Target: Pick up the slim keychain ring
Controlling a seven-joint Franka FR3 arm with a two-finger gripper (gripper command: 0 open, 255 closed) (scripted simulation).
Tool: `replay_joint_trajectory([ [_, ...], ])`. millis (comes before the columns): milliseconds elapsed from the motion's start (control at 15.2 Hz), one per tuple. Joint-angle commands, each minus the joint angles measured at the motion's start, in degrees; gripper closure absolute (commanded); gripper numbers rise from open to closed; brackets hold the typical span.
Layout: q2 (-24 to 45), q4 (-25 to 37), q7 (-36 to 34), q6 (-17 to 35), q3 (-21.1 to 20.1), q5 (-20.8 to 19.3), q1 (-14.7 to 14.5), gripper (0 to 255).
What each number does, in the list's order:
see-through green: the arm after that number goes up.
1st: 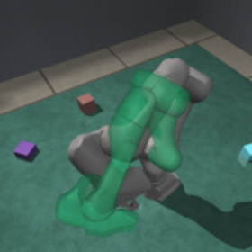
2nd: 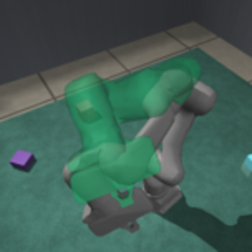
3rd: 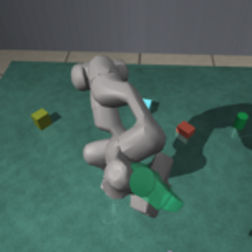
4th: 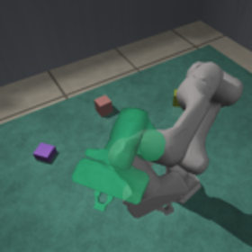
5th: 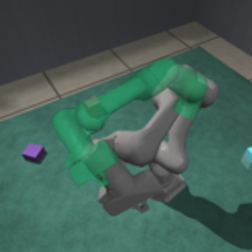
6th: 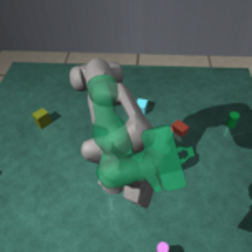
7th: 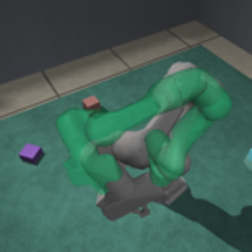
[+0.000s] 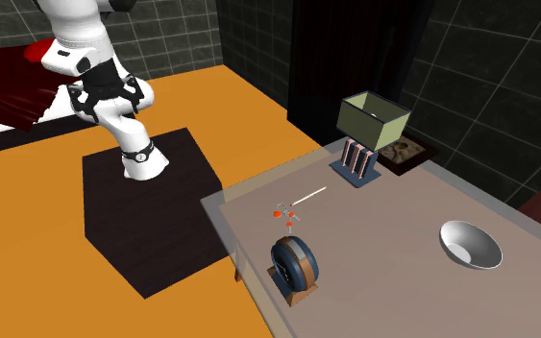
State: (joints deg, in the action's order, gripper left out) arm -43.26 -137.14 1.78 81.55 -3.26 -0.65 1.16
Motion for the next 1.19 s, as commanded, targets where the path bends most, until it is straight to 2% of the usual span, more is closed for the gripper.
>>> replay_joint_trajectory([
  [0, 0.00, 0.00, 0.00, 0.00, 0.00, 0.00, 0.00, 0],
  [594, 11.35, -2.72, -4.45, 15.85, -6.52, 4.22, -3.40, 0],
  [1122, 25.36, -0.12, -8.75, 28.87, -12.29, 4.92, -5.55, 0],
])
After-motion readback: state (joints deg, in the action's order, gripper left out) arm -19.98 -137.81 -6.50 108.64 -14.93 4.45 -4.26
